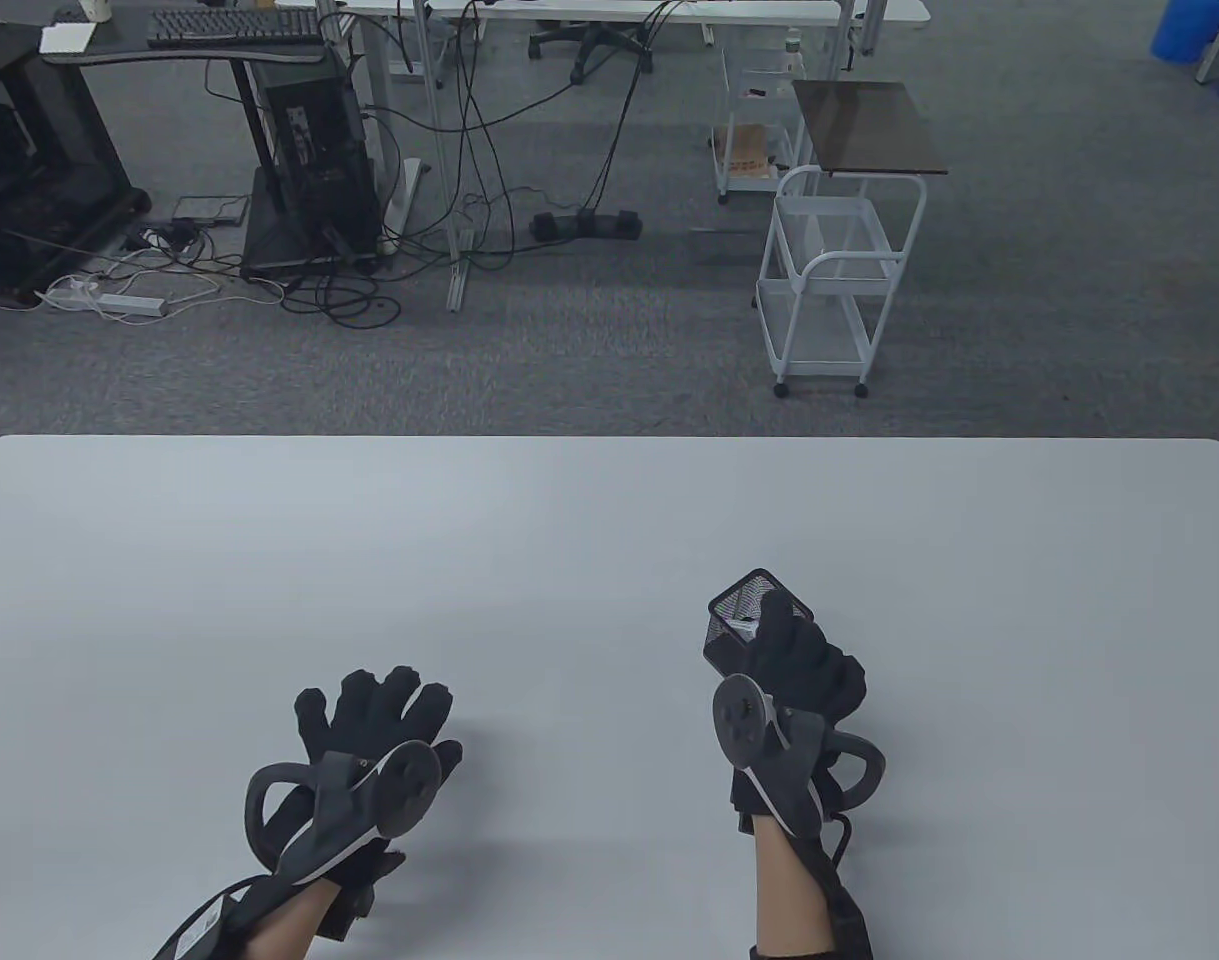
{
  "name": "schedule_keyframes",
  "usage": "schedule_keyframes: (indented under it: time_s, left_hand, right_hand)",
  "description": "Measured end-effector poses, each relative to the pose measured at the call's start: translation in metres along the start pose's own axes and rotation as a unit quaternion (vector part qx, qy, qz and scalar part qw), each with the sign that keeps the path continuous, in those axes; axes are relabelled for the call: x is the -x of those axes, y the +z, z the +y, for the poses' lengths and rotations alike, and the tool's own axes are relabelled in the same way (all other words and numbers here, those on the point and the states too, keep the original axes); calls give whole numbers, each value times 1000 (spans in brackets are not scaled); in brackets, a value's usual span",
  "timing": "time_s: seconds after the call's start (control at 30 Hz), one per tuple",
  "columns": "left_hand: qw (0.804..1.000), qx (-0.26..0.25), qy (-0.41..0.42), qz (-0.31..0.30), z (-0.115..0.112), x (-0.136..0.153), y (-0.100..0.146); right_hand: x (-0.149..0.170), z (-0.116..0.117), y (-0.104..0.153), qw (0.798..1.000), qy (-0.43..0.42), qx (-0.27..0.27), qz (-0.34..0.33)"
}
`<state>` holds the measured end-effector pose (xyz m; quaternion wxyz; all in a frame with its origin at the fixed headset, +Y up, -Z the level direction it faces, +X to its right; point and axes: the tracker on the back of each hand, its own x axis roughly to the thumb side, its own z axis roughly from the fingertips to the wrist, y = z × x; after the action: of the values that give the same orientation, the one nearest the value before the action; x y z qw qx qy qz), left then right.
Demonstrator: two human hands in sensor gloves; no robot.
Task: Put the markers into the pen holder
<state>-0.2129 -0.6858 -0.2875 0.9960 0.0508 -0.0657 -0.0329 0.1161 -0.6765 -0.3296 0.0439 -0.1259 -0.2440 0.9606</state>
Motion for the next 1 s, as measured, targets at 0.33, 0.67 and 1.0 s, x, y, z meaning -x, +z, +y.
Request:
schedule_keyframes:
  time_s: [0.33, 0.67, 1.0]
  left_hand:
    - [1000, 0, 0, 0, 0, 0, 0]
    - [1000, -1, 2, 2, 0, 1, 0]
    - [1000, -10, 8, 2, 4, 2, 1]
  right_hand:
    - [1, 0, 0, 1000, -4, 14, 0]
    - [0, 1, 1, 1000, 1, 19, -5]
    - [-1, -3, 2, 1000, 7, 16, -9]
